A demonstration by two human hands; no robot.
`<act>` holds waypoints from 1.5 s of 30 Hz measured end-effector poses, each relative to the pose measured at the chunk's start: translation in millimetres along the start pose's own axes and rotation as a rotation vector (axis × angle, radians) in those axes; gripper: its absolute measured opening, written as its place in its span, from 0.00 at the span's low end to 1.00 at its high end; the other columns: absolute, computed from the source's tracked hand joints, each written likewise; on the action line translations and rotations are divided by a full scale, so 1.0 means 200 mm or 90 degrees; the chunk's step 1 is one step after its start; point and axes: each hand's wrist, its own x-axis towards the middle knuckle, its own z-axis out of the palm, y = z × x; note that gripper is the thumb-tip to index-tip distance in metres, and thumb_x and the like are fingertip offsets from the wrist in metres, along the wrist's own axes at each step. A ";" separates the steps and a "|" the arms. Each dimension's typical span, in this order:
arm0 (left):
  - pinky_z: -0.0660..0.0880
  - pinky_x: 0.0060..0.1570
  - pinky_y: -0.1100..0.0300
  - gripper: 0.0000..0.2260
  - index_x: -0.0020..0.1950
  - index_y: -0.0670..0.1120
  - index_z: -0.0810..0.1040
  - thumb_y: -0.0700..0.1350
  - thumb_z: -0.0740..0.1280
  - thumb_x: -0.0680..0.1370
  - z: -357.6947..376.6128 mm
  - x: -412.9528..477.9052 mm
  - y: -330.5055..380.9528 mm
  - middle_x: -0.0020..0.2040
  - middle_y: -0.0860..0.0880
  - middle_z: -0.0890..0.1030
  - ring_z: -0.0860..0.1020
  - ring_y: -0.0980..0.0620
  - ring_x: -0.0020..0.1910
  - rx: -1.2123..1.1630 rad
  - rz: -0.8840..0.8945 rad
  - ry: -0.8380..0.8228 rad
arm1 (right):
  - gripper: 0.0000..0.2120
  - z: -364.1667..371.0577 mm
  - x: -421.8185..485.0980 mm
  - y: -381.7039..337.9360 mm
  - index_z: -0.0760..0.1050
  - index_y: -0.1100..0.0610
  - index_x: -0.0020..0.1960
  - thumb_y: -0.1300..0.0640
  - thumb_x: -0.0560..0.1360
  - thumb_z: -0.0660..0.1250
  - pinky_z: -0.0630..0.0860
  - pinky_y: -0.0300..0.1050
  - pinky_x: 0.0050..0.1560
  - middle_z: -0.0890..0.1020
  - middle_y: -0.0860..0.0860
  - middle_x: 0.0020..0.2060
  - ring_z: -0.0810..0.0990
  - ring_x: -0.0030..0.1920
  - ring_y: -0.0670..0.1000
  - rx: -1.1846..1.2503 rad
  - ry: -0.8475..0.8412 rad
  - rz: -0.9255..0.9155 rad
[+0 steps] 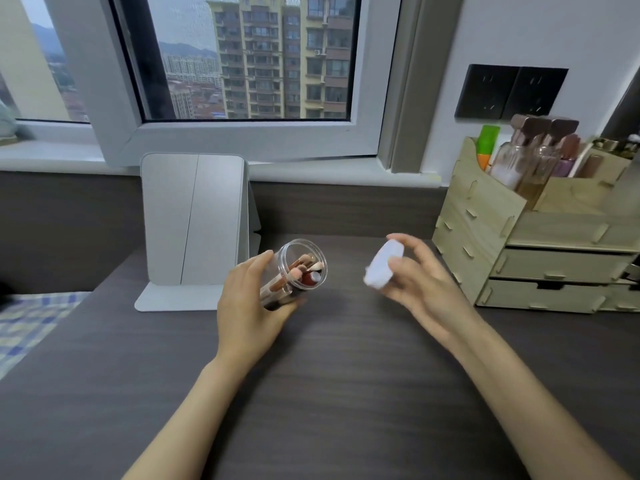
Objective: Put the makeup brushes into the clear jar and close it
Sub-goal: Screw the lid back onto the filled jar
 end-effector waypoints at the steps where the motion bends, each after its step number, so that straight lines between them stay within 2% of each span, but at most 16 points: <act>1: 0.61 0.51 0.69 0.35 0.63 0.44 0.71 0.45 0.81 0.59 0.00 0.00 0.00 0.56 0.44 0.78 0.70 0.52 0.54 0.000 0.002 0.000 | 0.12 0.04 0.01 -0.02 0.71 0.54 0.53 0.61 0.71 0.66 0.79 0.54 0.55 0.75 0.55 0.43 0.78 0.48 0.56 0.104 -0.008 -0.007; 4: 0.66 0.50 0.61 0.35 0.63 0.44 0.72 0.45 0.81 0.59 0.00 -0.01 0.01 0.56 0.45 0.78 0.69 0.53 0.54 0.006 -0.011 -0.012 | 0.07 0.14 0.05 -0.04 0.69 0.55 0.46 0.60 0.71 0.65 0.77 0.57 0.58 0.74 0.51 0.39 0.78 0.47 0.56 0.268 -0.016 -0.037; 7: 0.67 0.50 0.58 0.36 0.63 0.44 0.72 0.45 0.82 0.58 0.00 -0.01 0.01 0.55 0.45 0.79 0.70 0.52 0.54 -0.003 -0.012 -0.013 | 0.06 0.23 0.07 -0.04 0.68 0.55 0.44 0.59 0.73 0.66 0.74 0.56 0.62 0.76 0.56 0.46 0.79 0.54 0.59 0.309 0.004 -0.060; 8: 0.68 0.50 0.59 0.36 0.63 0.44 0.72 0.46 0.82 0.58 0.00 -0.01 0.02 0.55 0.48 0.78 0.71 0.52 0.53 -0.020 -0.025 -0.014 | 0.07 0.25 0.08 -0.03 0.68 0.55 0.43 0.58 0.73 0.66 0.73 0.56 0.64 0.76 0.58 0.49 0.78 0.57 0.61 0.307 0.013 -0.065; 10: 0.68 0.51 0.63 0.35 0.62 0.50 0.72 0.48 0.82 0.57 -0.01 0.00 0.05 0.54 0.58 0.76 0.74 0.55 0.52 -0.091 -0.081 -0.023 | 0.08 0.29 0.09 0.00 0.66 0.56 0.41 0.60 0.72 0.66 0.71 0.55 0.66 0.77 0.59 0.50 0.76 0.62 0.63 0.283 0.024 -0.070; 12: 0.69 0.50 0.70 0.33 0.57 0.60 0.70 0.50 0.81 0.57 -0.03 0.00 0.08 0.52 0.65 0.76 0.75 0.63 0.50 -0.199 -0.136 -0.053 | 0.12 0.33 0.10 0.03 0.66 0.56 0.39 0.60 0.71 0.70 0.70 0.54 0.67 0.79 0.56 0.46 0.76 0.62 0.61 0.237 0.012 -0.078; 15: 0.69 0.49 0.70 0.31 0.55 0.60 0.71 0.57 0.78 0.55 -0.05 0.01 0.09 0.51 0.61 0.79 0.76 0.63 0.51 -0.321 -0.198 -0.122 | 0.20 0.34 0.11 0.05 0.69 0.56 0.40 0.51 0.62 0.78 0.72 0.49 0.63 0.80 0.51 0.45 0.78 0.53 0.52 0.104 -0.021 -0.111; 18: 0.72 0.53 0.63 0.30 0.56 0.61 0.72 0.58 0.77 0.56 -0.05 0.00 0.09 0.52 0.59 0.80 0.77 0.59 0.53 -0.367 -0.209 -0.179 | 0.13 0.33 0.10 0.02 0.72 0.57 0.49 0.57 0.68 0.72 0.75 0.39 0.51 0.78 0.50 0.47 0.78 0.49 0.45 -0.062 -0.048 -0.130; 20: 0.73 0.53 0.62 0.31 0.56 0.63 0.71 0.58 0.77 0.56 -0.05 0.00 0.10 0.52 0.60 0.80 0.77 0.59 0.53 -0.356 -0.206 -0.209 | 0.13 0.31 0.10 -0.02 0.73 0.58 0.52 0.61 0.70 0.72 0.76 0.34 0.47 0.78 0.48 0.47 0.79 0.48 0.41 -0.141 -0.083 -0.144; 23: 0.72 0.52 0.65 0.32 0.57 0.62 0.71 0.60 0.77 0.55 -0.06 -0.01 0.11 0.52 0.64 0.78 0.76 0.62 0.52 -0.346 -0.205 -0.238 | 0.15 0.29 0.10 -0.07 0.75 0.56 0.54 0.60 0.68 0.73 0.76 0.35 0.48 0.79 0.47 0.49 0.79 0.51 0.43 -0.245 -0.148 -0.150; 25: 0.73 0.51 0.65 0.33 0.58 0.62 0.71 0.61 0.76 0.55 -0.06 -0.01 0.11 0.52 0.63 0.79 0.76 0.63 0.52 -0.346 -0.217 -0.246 | 0.15 0.27 0.11 -0.09 0.76 0.52 0.53 0.60 0.68 0.73 0.77 0.38 0.50 0.80 0.47 0.50 0.80 0.52 0.45 -0.295 -0.171 -0.146; 31: 0.74 0.55 0.57 0.31 0.56 0.63 0.72 0.59 0.78 0.56 -0.06 -0.01 0.10 0.52 0.61 0.80 0.77 0.59 0.54 -0.359 -0.236 -0.237 | 0.15 0.25 0.11 -0.09 0.77 0.51 0.53 0.58 0.67 0.72 0.76 0.36 0.49 0.80 0.47 0.51 0.80 0.53 0.43 -0.271 -0.162 -0.135; 36: 0.74 0.56 0.53 0.34 0.59 0.61 0.71 0.60 0.78 0.56 -0.05 -0.02 0.10 0.54 0.58 0.80 0.77 0.57 0.55 -0.357 -0.236 -0.245 | 0.15 0.27 0.11 -0.07 0.77 0.52 0.53 0.62 0.68 0.73 0.77 0.36 0.48 0.80 0.49 0.51 0.80 0.51 0.43 -0.284 -0.177 -0.128; 41: 0.74 0.54 0.59 0.32 0.57 0.61 0.71 0.60 0.77 0.55 -0.06 -0.02 0.10 0.53 0.59 0.80 0.77 0.59 0.54 -0.358 -0.242 -0.235 | 0.14 0.30 0.11 -0.07 0.76 0.52 0.53 0.58 0.69 0.74 0.78 0.41 0.50 0.80 0.49 0.50 0.80 0.52 0.47 -0.354 -0.155 -0.136; 43: 0.73 0.52 0.65 0.31 0.56 0.64 0.70 0.61 0.77 0.55 -0.06 -0.02 0.11 0.52 0.60 0.79 0.76 0.61 0.53 -0.357 -0.241 -0.236 | 0.14 0.32 0.09 -0.07 0.75 0.50 0.50 0.52 0.68 0.74 0.77 0.41 0.51 0.79 0.47 0.48 0.79 0.51 0.47 -0.449 -0.104 -0.172; 45: 0.72 0.50 0.67 0.31 0.55 0.64 0.70 0.61 0.76 0.56 -0.05 -0.02 0.11 0.52 0.60 0.78 0.76 0.61 0.53 -0.353 -0.238 -0.239 | 0.17 0.35 0.07 -0.07 0.74 0.49 0.50 0.45 0.65 0.73 0.74 0.39 0.47 0.76 0.47 0.48 0.75 0.50 0.48 -0.596 -0.049 -0.235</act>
